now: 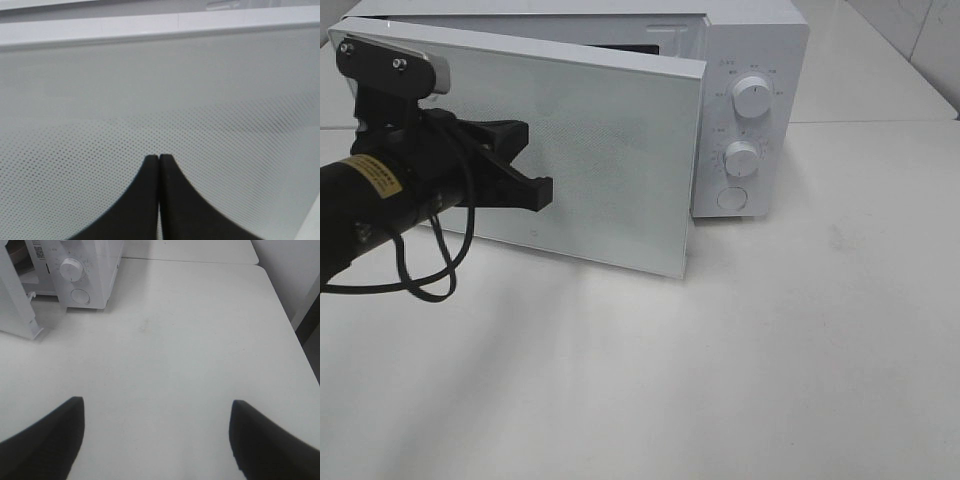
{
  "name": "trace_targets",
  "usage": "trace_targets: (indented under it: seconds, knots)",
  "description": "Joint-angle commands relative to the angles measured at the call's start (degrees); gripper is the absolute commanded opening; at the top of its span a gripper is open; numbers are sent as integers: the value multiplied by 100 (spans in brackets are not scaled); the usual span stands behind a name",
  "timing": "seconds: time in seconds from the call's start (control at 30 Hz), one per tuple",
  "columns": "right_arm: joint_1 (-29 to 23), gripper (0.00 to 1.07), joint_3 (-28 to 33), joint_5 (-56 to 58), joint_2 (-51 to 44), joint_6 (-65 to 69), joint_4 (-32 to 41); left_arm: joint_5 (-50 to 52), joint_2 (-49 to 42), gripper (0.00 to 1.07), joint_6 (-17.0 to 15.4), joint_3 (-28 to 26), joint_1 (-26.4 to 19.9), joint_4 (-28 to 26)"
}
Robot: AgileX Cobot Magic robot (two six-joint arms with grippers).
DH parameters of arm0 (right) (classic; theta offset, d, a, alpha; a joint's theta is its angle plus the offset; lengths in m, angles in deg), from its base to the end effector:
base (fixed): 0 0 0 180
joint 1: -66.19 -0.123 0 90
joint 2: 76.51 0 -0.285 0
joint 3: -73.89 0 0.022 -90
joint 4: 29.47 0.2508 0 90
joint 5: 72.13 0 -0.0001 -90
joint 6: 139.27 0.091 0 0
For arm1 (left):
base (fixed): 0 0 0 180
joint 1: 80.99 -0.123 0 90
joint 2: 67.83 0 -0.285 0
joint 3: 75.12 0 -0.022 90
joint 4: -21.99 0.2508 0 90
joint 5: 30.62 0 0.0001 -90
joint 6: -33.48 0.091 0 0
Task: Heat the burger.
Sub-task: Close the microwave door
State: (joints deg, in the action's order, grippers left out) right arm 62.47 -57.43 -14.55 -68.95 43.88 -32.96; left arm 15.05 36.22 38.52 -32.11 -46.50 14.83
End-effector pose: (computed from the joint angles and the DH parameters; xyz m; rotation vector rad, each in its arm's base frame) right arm -0.0028 -0.0049 0.2814 -0.0090 1.9851 0.0055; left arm 0.2624 -0.1704 0.1826 0.4675 1.7242 -0.3551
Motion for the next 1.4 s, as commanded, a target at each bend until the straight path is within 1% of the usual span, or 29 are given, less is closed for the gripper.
trace_targets:
  seconds: [0.03, 0.07, 0.13, 0.17, 0.23, 0.27, 0.33, 0.37, 0.4, 0.43, 0.5, 0.53, 0.57, 0.6, 0.63, 0.7, 0.73, 0.9, 1.03, 1.13, 1.2, 1.33, 1.4]
  knots:
    - [17, 76, 0, -57, -149, 17, -23, 40, 218, 0, 143, -372, 195, -464]
    - [17, 76, 0, -57, -149, 17, -23, 40, 218, 0, 143, -372, 195, -464]
    - [17, 76, 0, -57, -149, 17, -23, 40, 378, 0, 143, -647, 281, -573]
    - [17, 76, 0, -57, -149, 17, -23, 40, 378, 0, 143, -647, 281, -573]
    - [17, 76, 0, -57, -149, 17, -23, 40, 567, 0, 143, -922, 338, -596]
    - [17, 76, 0, -57, -149, 17, -23, 40, 567, 0, 143, -922, 338, -596]
    - [17, 76, 0, -57, -149, 17, -23, 17, 739, 0, 115, -1197, 367, -602]
    - [17, 76, 0, -57, -149, 17, -23, 17, 739, 0, 115, -1197, 367, -602]
    - [17, 76, 0, -57, -149, 17, -23, 0, 842, 0, 115, -1346, 372, -647]
    - [17, 76, 0, -57, -149, 17, -23, 0, 842, 0, 115, -1346, 372, -647]
    - [17, 76, 0, -57, -149, 17, -23, -6, 980, 0, 115, -1570, 372, -659]
    - [17, 76, 0, -57, -149, 17, -23, -6, 980, 0, 115, -1570, 372, -659]
    - [17, 76, 0, -57, -149, 17, -23, -29, 1071, 0, 115, -1725, 372, -659]
    - [17, 76, 0, -57, -149, 17, -23, -29, 1071, 0, 115, -1725, 372, -659]
    - [17, 76, 0, -57, -149, 17, -23, -103, 1180, 0, 115, -1896, 372, -665]
    - [17, 76, 0, -57, -149, 17, -23, -166, 1226, 0, 115, -1982, 372, -670]
    - [17, 76, 0, -57, -149, 17, -23, -189, 1312, 0, 115, -2114, 372, -676]
    - [17, 76, 0, -57, -149, 17, -23, -223, 1461, 0, 120, -2378, 372, -676]
    - [17, 76, 0, -57, -149, 11, -23, -304, 1627, 0, 120, -2607, 327, -900]
    - [17, 76, 0, -57, -149, 11, -23, -332, 1650, 0, 120, -2664, 327, -951]
    - [17, 76, 0, -57, -149, 11, -23, -361, 1748, 0, 149, -2882, 281, -1094]
    - [17, 76, 0, -57, -149, 11, -23, -390, 1770, 0, 160, -2951, 229, -1089]
    - [17, 76, 0, -57, -149, 11, -23, -441, 1770, 0, 138, -2951, 120, -1071]
